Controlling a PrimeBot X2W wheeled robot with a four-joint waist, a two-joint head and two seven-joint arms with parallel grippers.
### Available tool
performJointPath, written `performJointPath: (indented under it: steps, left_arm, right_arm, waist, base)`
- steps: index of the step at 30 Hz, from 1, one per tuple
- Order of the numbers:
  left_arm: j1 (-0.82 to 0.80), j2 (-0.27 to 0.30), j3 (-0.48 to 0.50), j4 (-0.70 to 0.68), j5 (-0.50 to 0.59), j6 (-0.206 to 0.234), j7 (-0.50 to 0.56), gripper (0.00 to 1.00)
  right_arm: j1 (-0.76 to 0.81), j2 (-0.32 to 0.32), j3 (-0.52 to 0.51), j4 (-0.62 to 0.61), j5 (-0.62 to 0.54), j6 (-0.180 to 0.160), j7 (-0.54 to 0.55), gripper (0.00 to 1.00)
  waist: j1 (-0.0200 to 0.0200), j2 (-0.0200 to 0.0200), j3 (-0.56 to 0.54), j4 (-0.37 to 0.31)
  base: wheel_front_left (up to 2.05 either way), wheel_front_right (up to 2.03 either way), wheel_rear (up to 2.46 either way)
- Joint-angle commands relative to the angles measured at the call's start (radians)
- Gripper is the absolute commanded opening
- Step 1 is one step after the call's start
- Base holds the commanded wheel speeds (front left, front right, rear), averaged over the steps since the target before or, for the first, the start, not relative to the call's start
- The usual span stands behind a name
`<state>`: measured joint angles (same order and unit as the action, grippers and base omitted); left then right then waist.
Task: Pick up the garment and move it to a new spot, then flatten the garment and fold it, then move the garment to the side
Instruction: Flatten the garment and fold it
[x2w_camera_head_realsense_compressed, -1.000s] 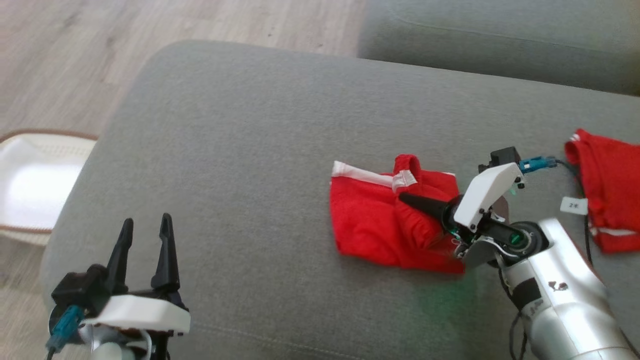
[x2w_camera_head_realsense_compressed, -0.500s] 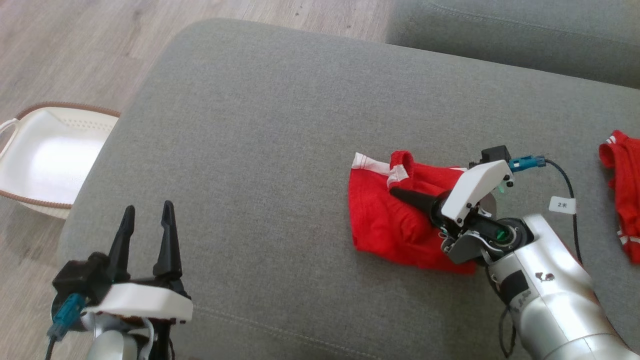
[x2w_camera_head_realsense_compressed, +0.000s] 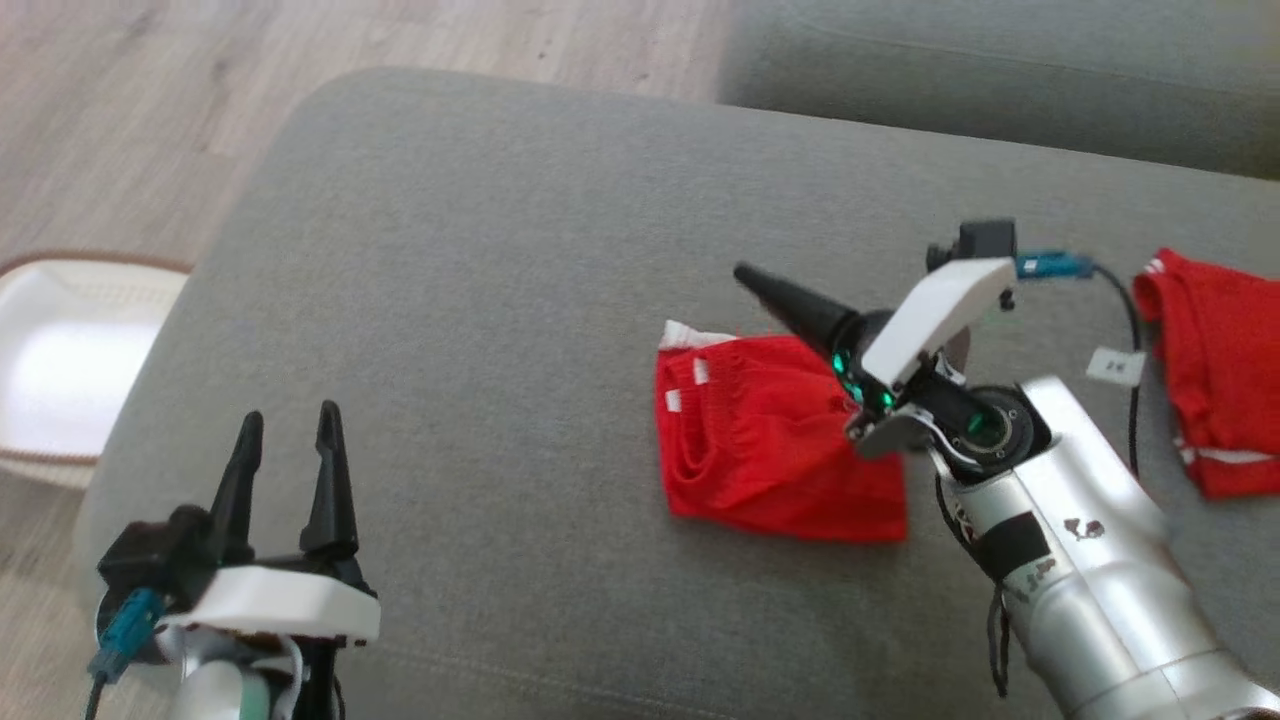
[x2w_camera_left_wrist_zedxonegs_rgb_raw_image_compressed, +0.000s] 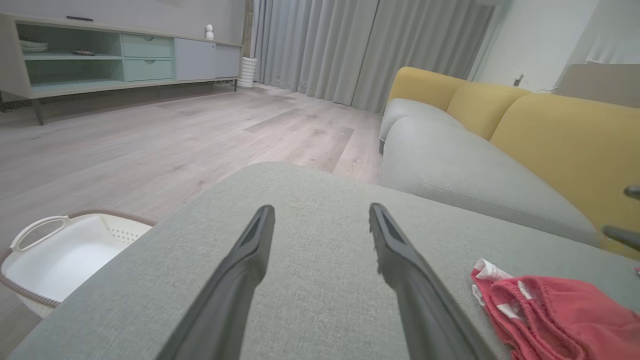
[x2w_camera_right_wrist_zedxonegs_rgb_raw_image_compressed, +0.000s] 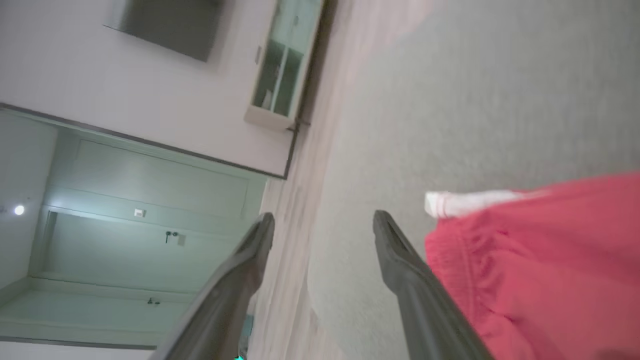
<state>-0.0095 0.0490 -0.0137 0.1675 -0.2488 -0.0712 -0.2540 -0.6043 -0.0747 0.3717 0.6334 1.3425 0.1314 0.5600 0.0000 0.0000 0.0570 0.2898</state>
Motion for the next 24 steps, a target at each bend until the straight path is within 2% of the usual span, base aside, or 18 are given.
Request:
performJointPath:
  steps: [1,3,8,16,21,24]
  left_arm:
    - [-0.045,0.003,0.041,-0.036,0.010,-0.005,-0.008,1.00]
    - [-0.042,0.006,0.047,-0.043,0.016,-0.006,-0.008,1.00]
    - [-0.054,0.029,0.050,-0.055,0.036,-0.011,-0.008,1.00]
    - [-0.087,0.066,0.055,-0.057,0.045,-0.008,-0.006,1.00]
    - [-0.067,0.070,0.061,-0.061,0.039,0.000,-0.006,1.00]
    - [-0.052,0.069,0.064,-0.061,0.034,0.003,-0.006,1.00]
  right_arm:
    - [-0.027,0.005,0.017,-0.063,-0.010,-0.001,-0.025,1.00]
    - [-0.014,-0.021,0.024,-0.123,-0.034,-0.001,-0.085,1.00]
    - [-0.001,-0.127,0.071,-0.242,-0.192,-0.001,-0.305,1.00]
    - [0.057,-0.255,0.113,-0.303,-0.393,-0.001,-0.579,1.00]
    - [0.132,-0.278,0.111,-0.300,-0.532,-0.001,-0.734,1.00]
    - [0.176,-0.268,0.087,-0.288,-0.623,-0.001,-0.785,1.00]
  waist:
    - [0.0000,0.0000,-0.013,-0.026]
    - [0.0000,0.0000,-0.021,-0.053]
    - [0.0000,0.0000,-0.034,-0.115]
    - [0.0000,0.0000,-0.059,-0.201]
    - [0.0000,0.0000,-0.075,-0.244]
    - [0.0000,0.0000,-0.080,-0.265]
  base:
    - [0.00,0.00,0.00]
    - [0.00,0.00,0.00]
    - [0.00,0.00,0.00]
    - [0.00,0.00,0.00]
    - [0.00,0.00,0.00]
    - [0.00,0.00,0.00]
